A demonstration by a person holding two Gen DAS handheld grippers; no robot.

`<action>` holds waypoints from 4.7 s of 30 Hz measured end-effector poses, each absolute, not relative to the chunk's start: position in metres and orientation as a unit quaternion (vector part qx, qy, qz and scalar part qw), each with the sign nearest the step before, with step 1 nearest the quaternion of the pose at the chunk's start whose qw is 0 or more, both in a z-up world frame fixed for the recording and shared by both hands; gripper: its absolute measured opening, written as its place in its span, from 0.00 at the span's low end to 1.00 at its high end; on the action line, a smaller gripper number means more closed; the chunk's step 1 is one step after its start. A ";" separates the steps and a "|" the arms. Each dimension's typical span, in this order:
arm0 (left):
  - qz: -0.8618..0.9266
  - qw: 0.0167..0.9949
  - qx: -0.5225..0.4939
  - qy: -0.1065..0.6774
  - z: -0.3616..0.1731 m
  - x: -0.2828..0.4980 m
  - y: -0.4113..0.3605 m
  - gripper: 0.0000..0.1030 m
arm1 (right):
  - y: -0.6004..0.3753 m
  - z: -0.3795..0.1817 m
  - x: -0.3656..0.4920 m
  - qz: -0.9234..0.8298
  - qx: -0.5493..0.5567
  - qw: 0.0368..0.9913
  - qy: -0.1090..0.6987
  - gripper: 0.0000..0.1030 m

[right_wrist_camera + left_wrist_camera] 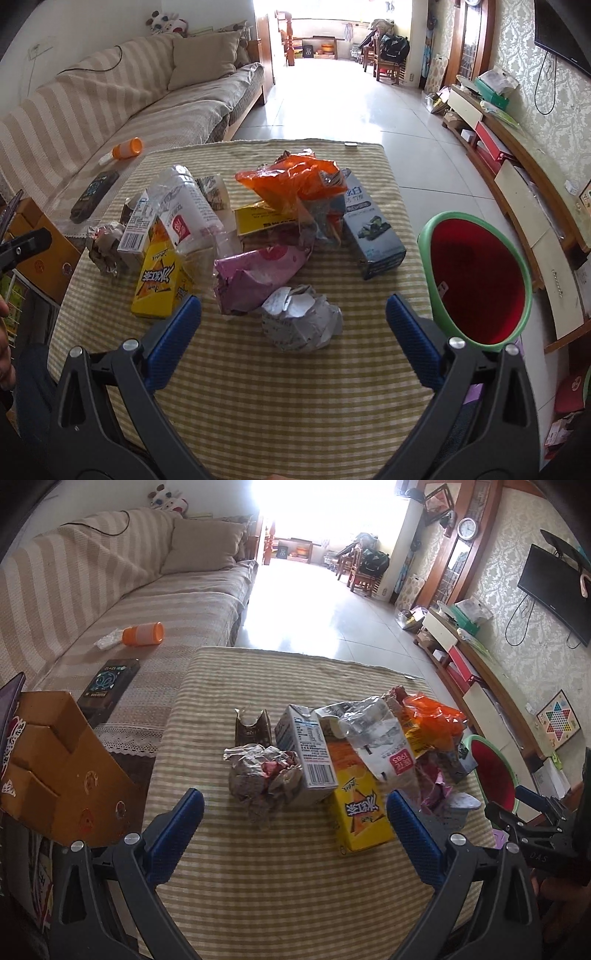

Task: Collect trash
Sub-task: 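Move both tools back over the table toward the crumpled trash, then grasp the crumpled foil ball with the right tool while the left tool grasps crumpled paper, then carry the foil ball and crumpled paper over the red bucket, then open both tools to drop the trash into the bucket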

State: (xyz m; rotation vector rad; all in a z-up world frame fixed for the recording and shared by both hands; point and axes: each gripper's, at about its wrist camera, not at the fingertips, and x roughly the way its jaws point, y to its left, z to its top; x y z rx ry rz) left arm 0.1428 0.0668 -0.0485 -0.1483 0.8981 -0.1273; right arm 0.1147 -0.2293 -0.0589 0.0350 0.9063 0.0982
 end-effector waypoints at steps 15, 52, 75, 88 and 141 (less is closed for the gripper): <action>-0.054 0.867 -0.120 0.480 -0.098 0.186 0.090 0.92 | -0.227 -0.096 0.124 0.047 0.010 0.880 0.472 0.96; -0.027 0.856 -0.169 0.487 -0.130 0.208 0.104 0.48 | -0.227 -0.125 0.145 0.065 0.002 0.865 0.498 0.51; -0.071 0.893 -0.108 0.431 -0.045 0.164 0.045 0.48 | -0.261 -0.052 0.117 0.075 0.055 0.898 0.431 0.50; -0.143 0.895 -0.055 0.418 -0.013 0.171 -0.057 0.49 | -0.339 -0.025 0.113 0.032 0.105 0.912 0.395 0.50; -0.343 0.821 0.008 0.456 -0.036 0.233 -0.366 0.59 | -0.538 -0.070 0.143 -0.062 0.201 0.888 0.408 0.55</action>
